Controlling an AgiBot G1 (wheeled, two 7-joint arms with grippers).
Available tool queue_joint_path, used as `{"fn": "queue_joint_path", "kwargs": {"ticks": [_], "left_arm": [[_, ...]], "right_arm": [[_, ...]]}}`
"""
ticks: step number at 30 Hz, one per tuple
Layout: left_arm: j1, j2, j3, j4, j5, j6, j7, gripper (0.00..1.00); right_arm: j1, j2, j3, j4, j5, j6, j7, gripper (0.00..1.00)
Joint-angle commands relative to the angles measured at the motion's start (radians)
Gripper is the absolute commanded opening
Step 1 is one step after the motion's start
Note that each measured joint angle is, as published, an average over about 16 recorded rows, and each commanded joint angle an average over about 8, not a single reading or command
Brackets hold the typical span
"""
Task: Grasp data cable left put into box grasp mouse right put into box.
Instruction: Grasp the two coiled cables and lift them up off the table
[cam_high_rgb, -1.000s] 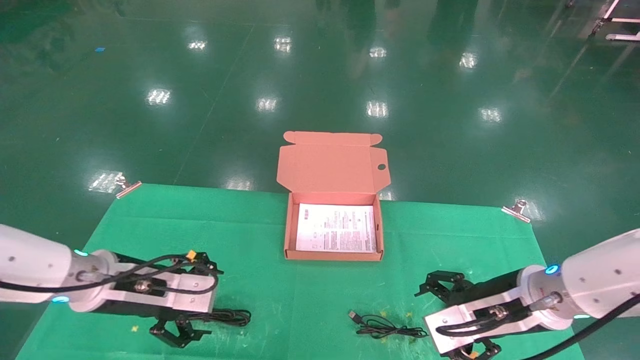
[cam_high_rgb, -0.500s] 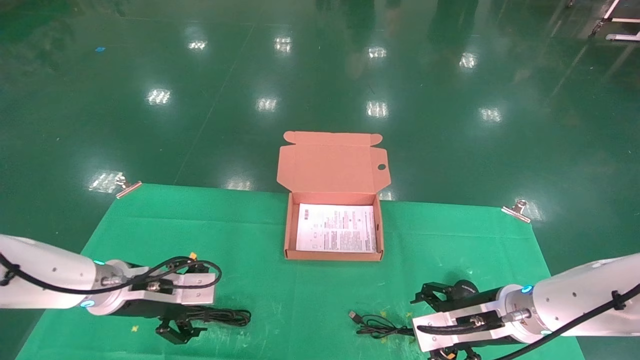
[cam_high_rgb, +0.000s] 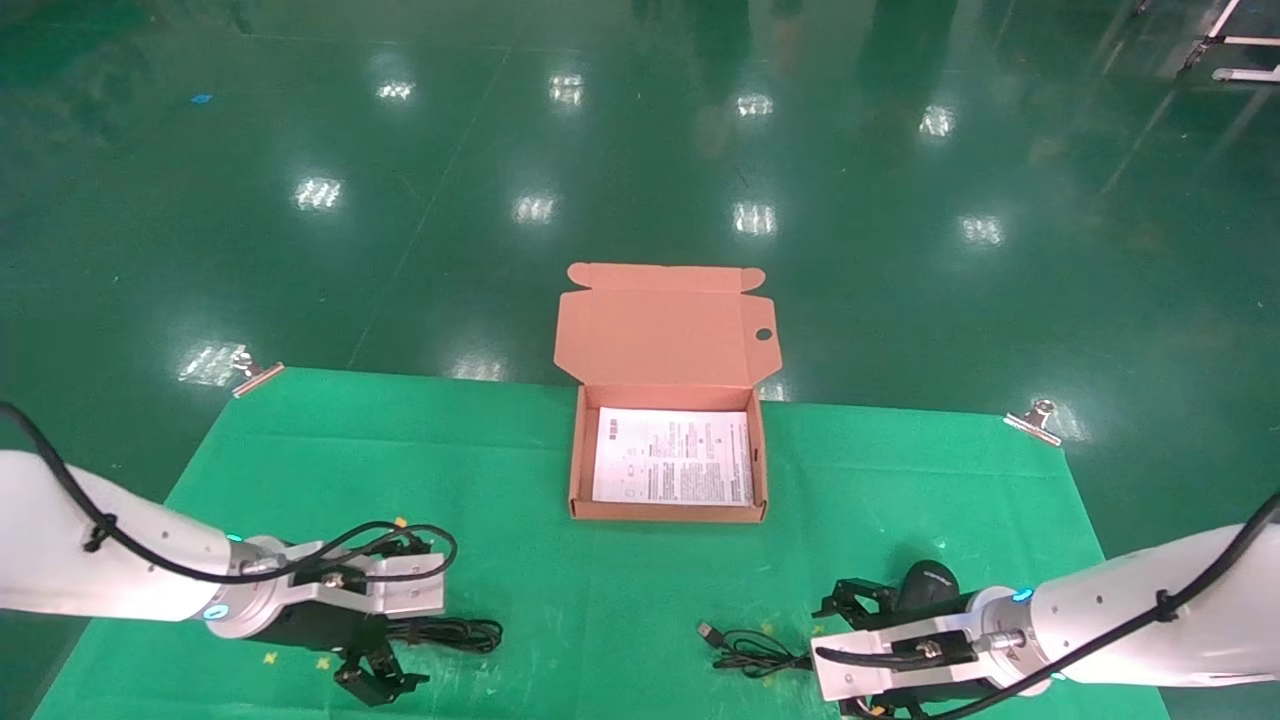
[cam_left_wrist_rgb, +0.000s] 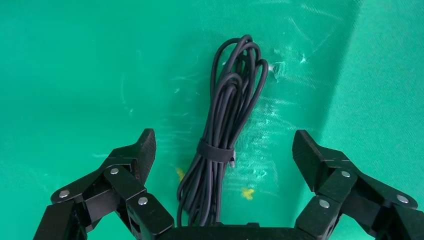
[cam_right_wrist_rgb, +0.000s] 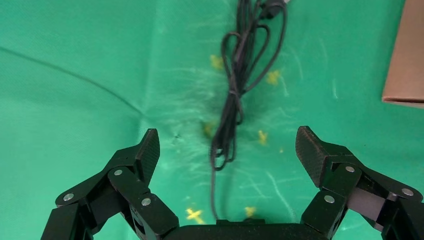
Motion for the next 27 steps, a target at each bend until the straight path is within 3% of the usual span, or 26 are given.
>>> {"fn": "queue_joint_path", "kwargs": {"ticks": [1, 14, 15, 17, 22, 23, 25, 27], "left_arm": [[-0.005, 0.013, 0.001, 0.036, 0.0, -0.007, 0.015, 1.0], [-0.04, 0.072, 0.005, 0.223, 0.003, -0.063, 0.122, 0.99], [-0.041, 0.075, 0.005, 0.234, 0.003, -0.068, 0.129, 0.94], [-0.043, 0.081, 0.005, 0.255, 0.002, -0.076, 0.14, 0.72], [-0.045, 0.091, 0.003, 0.297, 0.002, -0.093, 0.155, 0.1], [-0.046, 0.093, 0.003, 0.304, 0.001, -0.096, 0.156, 0.03], [-0.046, 0.095, 0.002, 0.313, 0.0, -0.099, 0.157, 0.0], [-0.047, 0.097, 0.001, 0.321, 0.0, -0.102, 0.159, 0.0]], "right_arm": [[0.001, -0.01, -0.001, -0.021, -0.002, 0.012, -0.014, 1.0], [-0.002, -0.064, -0.01, -0.122, -0.011, 0.057, -0.079, 1.0], [-0.002, -0.067, -0.011, -0.129, -0.011, 0.059, -0.084, 1.0], [0.0, -0.072, -0.012, -0.144, -0.012, 0.062, -0.092, 0.99], [0.002, -0.082, -0.012, -0.172, -0.011, 0.072, -0.105, 0.39], [0.002, -0.083, -0.011, -0.176, -0.011, 0.073, -0.107, 0.26], [0.002, -0.085, -0.011, -0.181, -0.01, 0.076, -0.108, 0.03], [0.002, -0.087, -0.011, -0.186, -0.01, 0.078, -0.11, 0.0]]}}
